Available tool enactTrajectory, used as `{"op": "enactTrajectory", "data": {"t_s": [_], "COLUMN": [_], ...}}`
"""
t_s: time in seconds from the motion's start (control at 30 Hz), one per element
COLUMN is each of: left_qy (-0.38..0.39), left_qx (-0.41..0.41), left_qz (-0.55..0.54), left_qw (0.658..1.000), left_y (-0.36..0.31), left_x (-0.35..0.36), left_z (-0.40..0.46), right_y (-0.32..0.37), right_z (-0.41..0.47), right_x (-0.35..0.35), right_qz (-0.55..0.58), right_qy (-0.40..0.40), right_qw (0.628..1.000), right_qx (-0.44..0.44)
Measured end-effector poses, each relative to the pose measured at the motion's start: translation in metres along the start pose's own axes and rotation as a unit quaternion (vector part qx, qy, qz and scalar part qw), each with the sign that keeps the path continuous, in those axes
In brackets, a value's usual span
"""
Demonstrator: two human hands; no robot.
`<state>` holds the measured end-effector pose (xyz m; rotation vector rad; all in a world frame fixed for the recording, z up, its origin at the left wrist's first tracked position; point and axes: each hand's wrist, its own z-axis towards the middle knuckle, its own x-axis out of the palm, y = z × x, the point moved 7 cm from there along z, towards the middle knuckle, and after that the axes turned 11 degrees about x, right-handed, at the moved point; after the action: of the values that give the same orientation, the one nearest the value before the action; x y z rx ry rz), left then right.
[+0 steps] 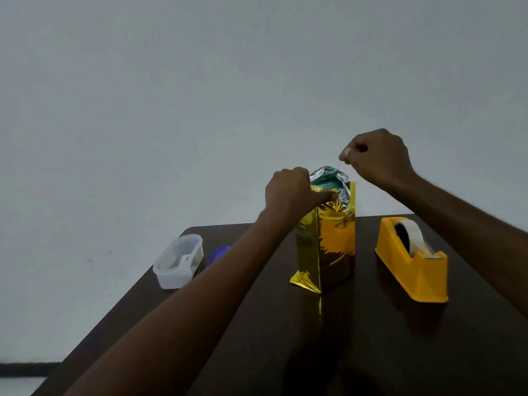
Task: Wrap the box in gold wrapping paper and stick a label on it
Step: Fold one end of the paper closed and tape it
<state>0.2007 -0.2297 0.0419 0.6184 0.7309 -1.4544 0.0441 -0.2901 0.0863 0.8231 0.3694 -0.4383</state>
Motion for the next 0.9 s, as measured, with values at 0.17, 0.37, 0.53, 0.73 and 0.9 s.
{"op": "enactTrajectory", "data": {"t_s": [0.17, 0.37, 0.53, 0.73, 0.9], "left_qy": [0.047, 0.117, 0.132, 0.047, -0.042], "left_qx": [0.02, 0.047, 0.124, 0.203, 0.247], "left_qz": [-0.038, -0.116, -0.009, 0.087, 0.038], "left_qw": [0.998, 0.985, 0.983, 0.974, 0.967], "left_y": [-0.011, -0.016, -0.017, -0.009, -0.011], "left_x": [-0.004, -0.017, -0.023, -0.017, -0.029], "left_z": [0.004, -0.002, 0.0, 0.003, 0.003], "right_y": [0.006, -0.003, -0.011, -0.014, -0.014], "right_z": [-0.014, -0.026, -0.052, -0.076, -0.083], "right_x": [0.015, 0.019, 0.034, 0.051, 0.054], "right_qz": [-0.059, -0.113, -0.167, -0.325, -0.318], "right_qy": [0.123, 0.174, 0.132, -0.05, -0.076], "right_qw": [0.99, 0.977, 0.972, 0.937, 0.936], "right_qx": [-0.035, -0.045, -0.096, -0.118, -0.13]}}
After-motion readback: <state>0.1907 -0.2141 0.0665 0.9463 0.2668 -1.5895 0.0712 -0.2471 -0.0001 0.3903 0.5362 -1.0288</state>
